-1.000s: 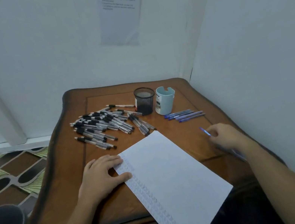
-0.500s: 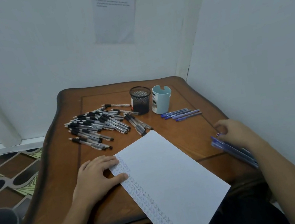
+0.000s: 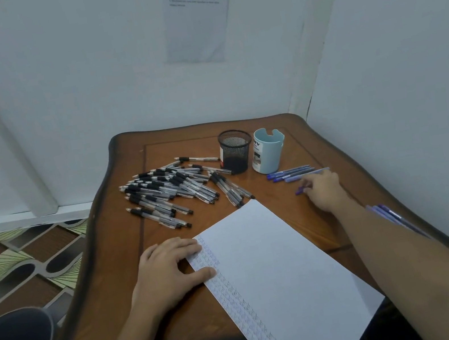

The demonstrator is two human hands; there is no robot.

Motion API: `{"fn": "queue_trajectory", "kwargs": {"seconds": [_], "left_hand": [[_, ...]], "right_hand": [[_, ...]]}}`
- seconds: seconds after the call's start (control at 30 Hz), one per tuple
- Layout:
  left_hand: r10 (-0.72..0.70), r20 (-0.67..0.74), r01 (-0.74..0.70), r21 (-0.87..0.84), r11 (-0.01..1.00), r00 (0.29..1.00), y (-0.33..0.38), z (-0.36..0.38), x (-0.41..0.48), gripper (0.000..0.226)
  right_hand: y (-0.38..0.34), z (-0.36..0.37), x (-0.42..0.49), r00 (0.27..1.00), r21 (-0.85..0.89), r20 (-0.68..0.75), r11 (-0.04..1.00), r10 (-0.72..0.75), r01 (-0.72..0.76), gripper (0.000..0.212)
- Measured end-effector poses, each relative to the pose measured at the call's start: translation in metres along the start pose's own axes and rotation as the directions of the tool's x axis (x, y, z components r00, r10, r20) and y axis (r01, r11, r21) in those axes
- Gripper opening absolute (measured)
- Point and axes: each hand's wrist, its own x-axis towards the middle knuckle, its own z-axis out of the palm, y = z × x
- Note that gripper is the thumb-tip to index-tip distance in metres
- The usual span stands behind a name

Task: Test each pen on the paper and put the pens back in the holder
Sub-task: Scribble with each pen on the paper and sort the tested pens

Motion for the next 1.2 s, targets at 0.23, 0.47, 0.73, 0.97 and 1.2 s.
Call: {"fn": "queue_trajectory", "kwargs": {"seconds": [0.23,0.47,0.73,0.97,1.2], "left_hand": [[-0.005,0.03,0.005,0.012,1.0,1.0,0.002,-0.001,0.0,0.103],[-0.011,0.053,0.012,-0.002,1.0,0.999,0.008,-0.006,-0.002,0.102],[-0.034,0.059,0.034,0.002,0.999,0.998,0.006,-0.006,-0.004,0.072],[-0.03,0.054,0.03,0.003,1.0,0.998,0.003,-0.004,-0.003,0.068],[-0.025,0.044,0.024,0.023,0.999,0.999,0.003,-0.002,-0.003,0.069]], "right_hand": [[-0.039,-0.011,-0.039,0.976,0.167,-0.043,0.961,-0.215,0.219,0.033],[-0.093,-0.014,-0.085,0.936,0.52,-0.111,0.783,-0.335,0.342,0.008],[-0.132,0.003,-0.11,0.99,0.948,0.073,0.316,-0.121,-0.031,0.054],[-0.134,0.035,-0.122,0.947,0.936,0.263,0.285,-0.185,-0.204,0.034],[-0.134,0.051,-0.127,0.943,0.868,0.23,0.488,-0.241,-0.087,0.021]]}}
